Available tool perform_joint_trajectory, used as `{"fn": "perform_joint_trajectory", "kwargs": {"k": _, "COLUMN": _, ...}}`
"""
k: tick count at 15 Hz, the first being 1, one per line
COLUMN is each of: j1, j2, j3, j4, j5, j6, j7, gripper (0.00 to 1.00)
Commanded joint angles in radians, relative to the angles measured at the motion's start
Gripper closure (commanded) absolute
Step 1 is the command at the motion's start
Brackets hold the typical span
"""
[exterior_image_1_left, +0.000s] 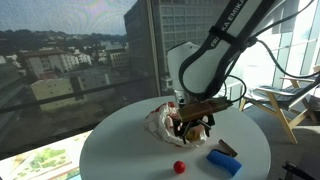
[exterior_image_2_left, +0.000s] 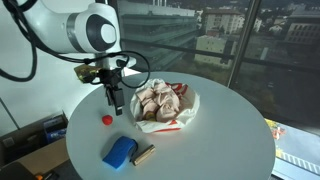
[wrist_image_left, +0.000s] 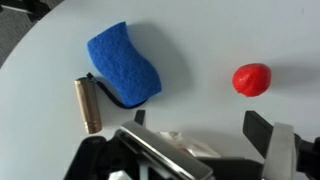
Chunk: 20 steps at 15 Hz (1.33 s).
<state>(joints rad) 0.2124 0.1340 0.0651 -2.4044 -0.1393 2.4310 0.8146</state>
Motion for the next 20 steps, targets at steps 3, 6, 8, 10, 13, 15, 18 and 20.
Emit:
{"fn": "perform_joint_trajectory", "kwargs": {"k": 3, "j1": 0.055, "j2": 0.026, "j3": 0.051, "j4": -0.032, "j5": -0.065, "j6": 0.109, "j7": 0.123, "gripper": 0.00}}
{"fn": "perform_joint_trajectory", "kwargs": {"k": 6, "j1": 0.084, "j2": 0.057, "j3": 0.049, "j4": -0.065, "j5": -0.113, "j6": 0.221, "j7": 0.178, "gripper": 0.00}}
{"fn": "perform_joint_trajectory", "kwargs": {"k": 8, "j1": 0.107, "j2": 0.085, "j3": 0.025, "j4": -0.079, "j5": -0.175, "j6": 0.311, "j7": 0.236, "gripper": 0.00}}
{"fn": "perform_joint_trajectory", "kwargs": {"k": 10, "j1": 0.129, "j2": 0.114, "j3": -0.006, "j4": -0.082, "j5": -0.230, "j6": 0.377, "j7": 0.291, "gripper": 0.00}}
{"fn": "perform_joint_trajectory", "kwargs": {"k": 13, "j1": 0.166, "j2": 0.155, "j3": -0.075, "j4": -0.076, "j5": -0.365, "j6": 0.452, "j7": 0.389, "gripper": 0.00}}
{"fn": "perform_joint_trajectory", "kwargs": {"k": 15, "j1": 0.187, "j2": 0.180, "j3": -0.117, "j4": -0.067, "j5": -0.437, "j6": 0.474, "j7": 0.438, "gripper": 0.00}}
{"fn": "perform_joint_trajectory", "kwargs": {"k": 18, "j1": 0.215, "j2": 0.215, "j3": -0.162, "j4": -0.056, "j5": -0.507, "j6": 0.497, "j7": 0.497, "gripper": 0.00}}
{"fn": "perform_joint_trajectory", "kwargs": {"k": 20, "j1": 0.240, "j2": 0.233, "j3": -0.189, "j4": -0.050, "j5": -0.548, "j6": 0.506, "j7": 0.530, "gripper": 0.00}}
